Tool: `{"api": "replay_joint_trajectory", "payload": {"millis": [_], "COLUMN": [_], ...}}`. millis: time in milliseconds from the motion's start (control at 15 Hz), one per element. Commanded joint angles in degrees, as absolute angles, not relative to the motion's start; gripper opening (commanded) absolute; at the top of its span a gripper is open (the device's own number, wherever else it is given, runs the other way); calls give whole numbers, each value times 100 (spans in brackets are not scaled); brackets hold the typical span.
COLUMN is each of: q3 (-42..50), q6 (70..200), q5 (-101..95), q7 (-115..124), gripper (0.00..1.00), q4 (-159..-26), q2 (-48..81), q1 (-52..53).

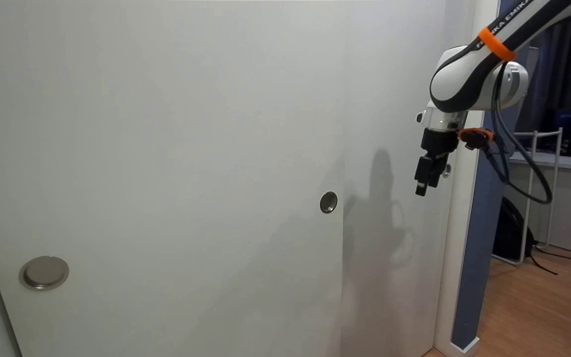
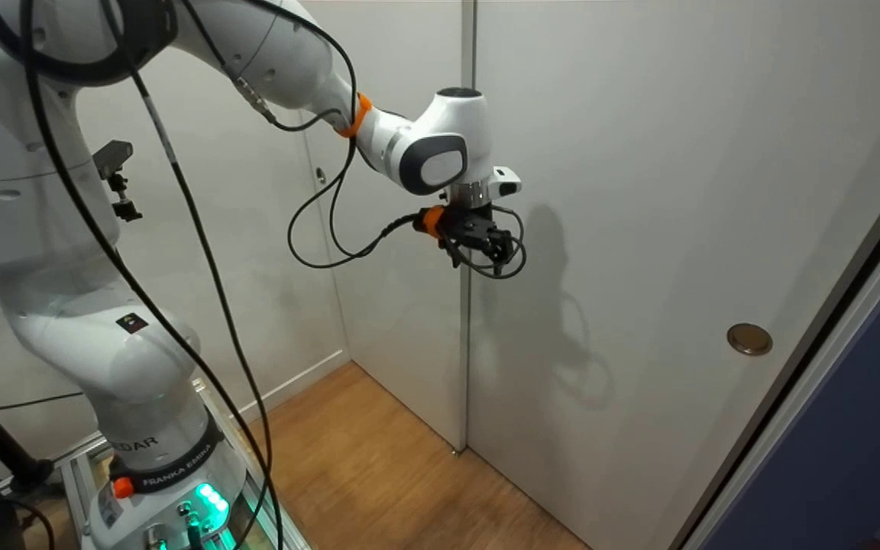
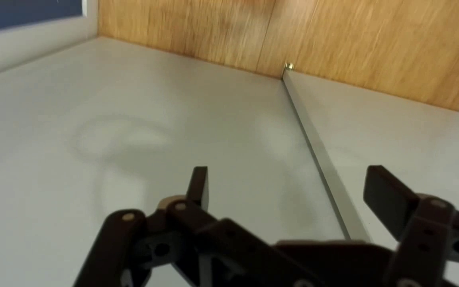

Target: Slide the closet door to the left in order to close the closet door

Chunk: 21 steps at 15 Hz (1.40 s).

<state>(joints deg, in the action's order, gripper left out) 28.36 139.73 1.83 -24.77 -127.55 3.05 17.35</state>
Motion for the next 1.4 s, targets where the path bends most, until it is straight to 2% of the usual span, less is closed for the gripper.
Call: {"api": "replay_joint_trajectory", "payload": {"millis": [0, 267, 600, 1333], "q3": [1746, 797, 214, 145], "q6": [12577, 11309, 10253, 10255], "q5": [-710, -548, -555, -486], "q7": [-1284, -591, -202, -485], "gripper": [100, 100, 100, 100], "q4": [-12908, -12916, -12874, -12859], "q2": [-734, -1455, -1972, -2019], "q1": [975, 555, 383, 355]}}
